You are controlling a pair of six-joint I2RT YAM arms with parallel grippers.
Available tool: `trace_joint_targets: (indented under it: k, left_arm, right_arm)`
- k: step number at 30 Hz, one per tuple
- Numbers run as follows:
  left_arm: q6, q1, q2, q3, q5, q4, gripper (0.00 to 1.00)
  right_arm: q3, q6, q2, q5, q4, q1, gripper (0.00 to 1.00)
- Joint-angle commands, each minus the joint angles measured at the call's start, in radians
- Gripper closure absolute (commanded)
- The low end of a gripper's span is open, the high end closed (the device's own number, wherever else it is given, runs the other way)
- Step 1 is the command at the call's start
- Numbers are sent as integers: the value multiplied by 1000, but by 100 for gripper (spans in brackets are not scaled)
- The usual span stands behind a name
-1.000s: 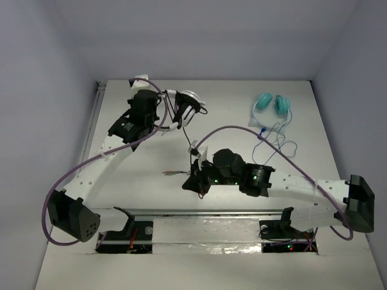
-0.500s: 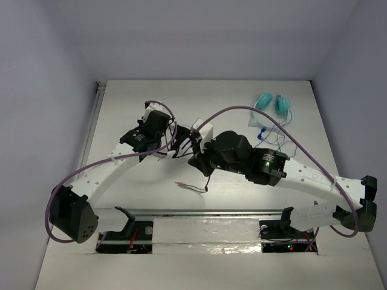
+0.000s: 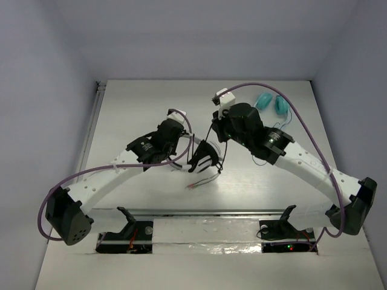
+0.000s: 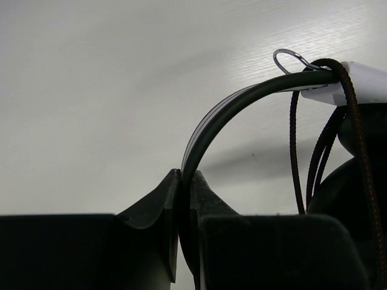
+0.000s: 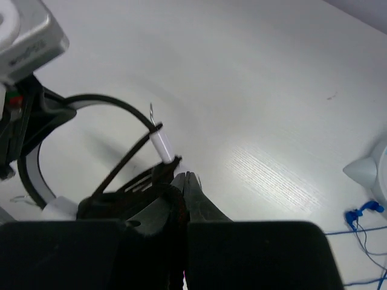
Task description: Wrap the headphones
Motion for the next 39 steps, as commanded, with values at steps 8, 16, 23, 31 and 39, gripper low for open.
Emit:
trace_joint_targets:
  k: [8,16,23,31,39]
  left_arm:
    - [13,-21,-133,48,102,-5,100]
    - [22,-21,-127,79,34,-63,100]
    - [24,-21,-144,122,-61,-107,100]
    - [42,-21,-171,146,309,-13,100]
    - [5,-21,-196,243,405,43,100]
  right_arm:
    - [53,-118,138,134,158,-126,99]
    - [53,-58,207,113,147,-166,86]
    - [59,-9,274,99,142,-204,70]
    - [16,26,257,-57,253,-222,67]
    - [-324,138,130,-590,715,-276,73]
